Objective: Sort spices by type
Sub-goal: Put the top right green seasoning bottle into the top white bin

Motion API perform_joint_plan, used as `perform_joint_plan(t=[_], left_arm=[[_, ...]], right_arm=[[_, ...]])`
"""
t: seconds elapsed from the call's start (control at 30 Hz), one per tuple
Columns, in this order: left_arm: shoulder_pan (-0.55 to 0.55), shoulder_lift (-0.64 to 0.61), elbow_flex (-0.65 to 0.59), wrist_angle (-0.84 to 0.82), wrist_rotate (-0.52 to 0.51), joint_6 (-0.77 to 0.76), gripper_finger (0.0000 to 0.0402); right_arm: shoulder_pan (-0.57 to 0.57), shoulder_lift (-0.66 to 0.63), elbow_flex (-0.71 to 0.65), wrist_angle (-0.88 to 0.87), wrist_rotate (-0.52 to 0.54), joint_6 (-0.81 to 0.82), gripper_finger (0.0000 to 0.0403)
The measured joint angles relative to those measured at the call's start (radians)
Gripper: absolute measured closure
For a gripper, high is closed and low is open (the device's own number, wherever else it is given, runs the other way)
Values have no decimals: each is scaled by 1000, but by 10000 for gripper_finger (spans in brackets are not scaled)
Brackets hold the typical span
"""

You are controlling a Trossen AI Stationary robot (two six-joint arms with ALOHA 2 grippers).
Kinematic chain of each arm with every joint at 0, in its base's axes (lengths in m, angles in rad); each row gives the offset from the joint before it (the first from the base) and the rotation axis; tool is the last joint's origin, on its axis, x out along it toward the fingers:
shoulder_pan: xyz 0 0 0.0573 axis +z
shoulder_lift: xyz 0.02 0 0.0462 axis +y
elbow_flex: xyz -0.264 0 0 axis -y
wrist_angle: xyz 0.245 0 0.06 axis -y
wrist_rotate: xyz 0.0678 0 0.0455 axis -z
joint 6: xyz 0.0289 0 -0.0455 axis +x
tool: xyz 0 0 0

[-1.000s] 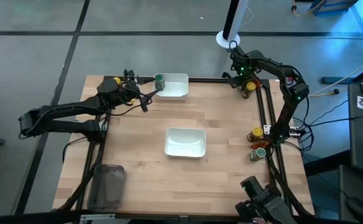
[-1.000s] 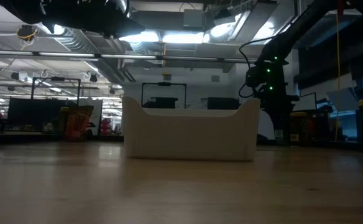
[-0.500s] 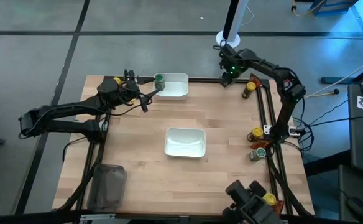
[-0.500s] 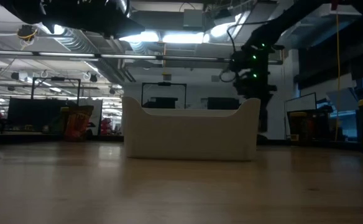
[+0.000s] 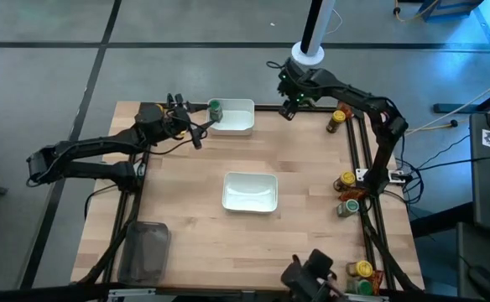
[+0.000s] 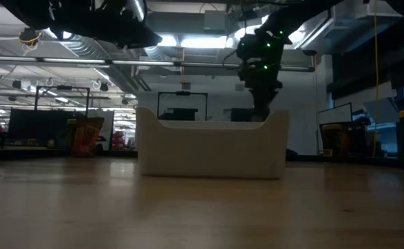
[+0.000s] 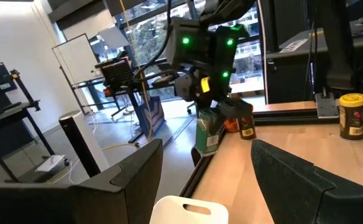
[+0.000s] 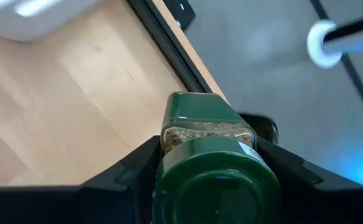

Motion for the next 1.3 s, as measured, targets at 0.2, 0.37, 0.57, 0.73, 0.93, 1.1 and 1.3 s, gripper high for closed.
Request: perform_joint_plan(t=[0.2,0.37,0.57,0.73,0.93,1.1,1.3], left_arm=[[0,0,0,1,0,1,167],[0,0,0,3,0,8,167],[0,0,0,3,0,10,167],[0,0,0,7,0,12,167],[0,0,0,9,0,9,167],[0,0,0,10,0,9,167],[0,0,0,10,0,8,167]], right_arm=[[58,-1,0,74,-5,-60,198],[91,-1,0,151,-59,-72,187],[128,-1,0,240,-121,-86,197],[151,-1,1,281,-157,-81,189],[164,-1,1,327,-170,-80,195],[164,-1,1,365,-180,-71,190],[164,-1,1,414,-212,-53,187]])
